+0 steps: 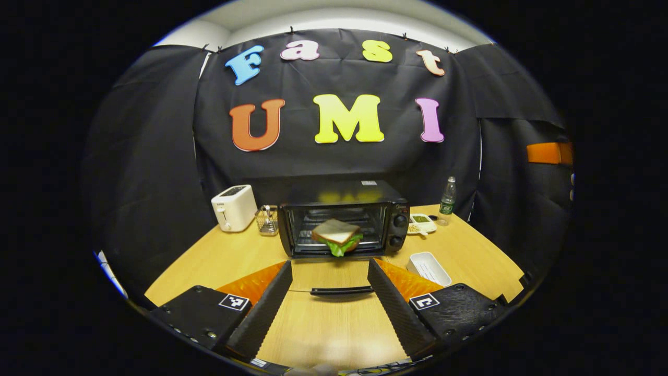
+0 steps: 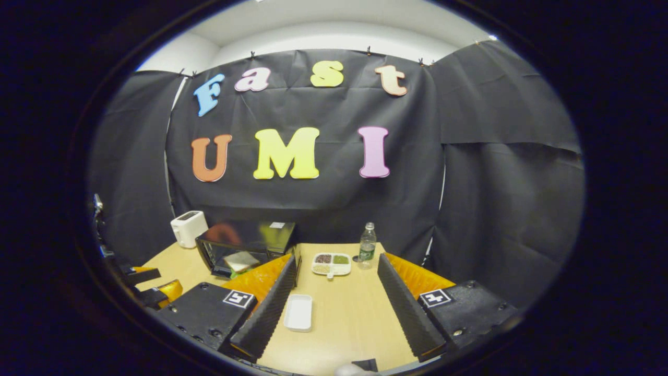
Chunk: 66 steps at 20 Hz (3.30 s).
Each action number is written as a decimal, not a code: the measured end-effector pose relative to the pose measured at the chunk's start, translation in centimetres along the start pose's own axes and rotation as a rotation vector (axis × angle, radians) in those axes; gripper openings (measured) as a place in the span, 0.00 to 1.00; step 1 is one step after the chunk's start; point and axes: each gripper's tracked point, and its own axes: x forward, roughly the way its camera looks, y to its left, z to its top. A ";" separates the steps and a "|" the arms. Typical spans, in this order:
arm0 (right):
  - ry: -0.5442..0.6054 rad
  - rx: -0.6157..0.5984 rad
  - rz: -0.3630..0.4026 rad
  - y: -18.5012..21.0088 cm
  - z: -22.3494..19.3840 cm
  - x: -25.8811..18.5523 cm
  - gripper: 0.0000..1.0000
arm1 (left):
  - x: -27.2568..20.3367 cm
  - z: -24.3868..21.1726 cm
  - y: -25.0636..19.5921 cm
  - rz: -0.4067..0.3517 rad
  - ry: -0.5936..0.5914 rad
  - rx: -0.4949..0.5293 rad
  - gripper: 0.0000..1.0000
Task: Open the electric oven with the left hand, put the food in, and close the electric oven.
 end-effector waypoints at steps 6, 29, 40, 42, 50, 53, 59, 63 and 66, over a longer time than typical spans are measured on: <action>0.044 -0.031 -0.046 -4.1 -0.6 -1.3 0.97 | 4.7 -6.1 -1.9 -0.007 0.084 0.024 0.96; 0.074 -0.073 -0.084 -7.2 -1.3 -1.3 1.00 | 13.3 -14.8 -2.4 0.012 0.211 -0.005 0.96; 0.068 -0.063 -0.059 -6.3 -0.2 -0.6 1.00 | 13.2 -11.9 -1.8 0.007 0.188 0.009 0.96; 0.063 -0.061 -0.054 -6.0 0.2 -0.4 1.00 | 13.0 -10.7 -1.7 0.004 0.173 -0.004 0.95; 0.036 -0.025 -0.062 -6.1 1.7 0.2 1.00 | 14.0 -3.5 -1.4 0.006 0.064 0.054 0.96; 0.035 -0.013 -0.070 -6.2 1.9 0.5 1.00 | 15.0 -1.6 -1.2 0.004 0.044 0.064 0.96; 0.024 0.006 -0.081 -6.1 2.5 0.7 1.00 | 17.1 1.8 -0.8 0.002 0.007 0.043 0.96; 0.026 0.000 -0.084 -6.0 2.5 0.7 1.00 | 17.9 1.3 -0.9 -0.008 0.019 0.062 0.96; 0.027 -0.002 -0.087 -6.1 2.7 0.6 1.00 | 17.7 1.7 -0.8 -0.005 0.010 0.057 0.96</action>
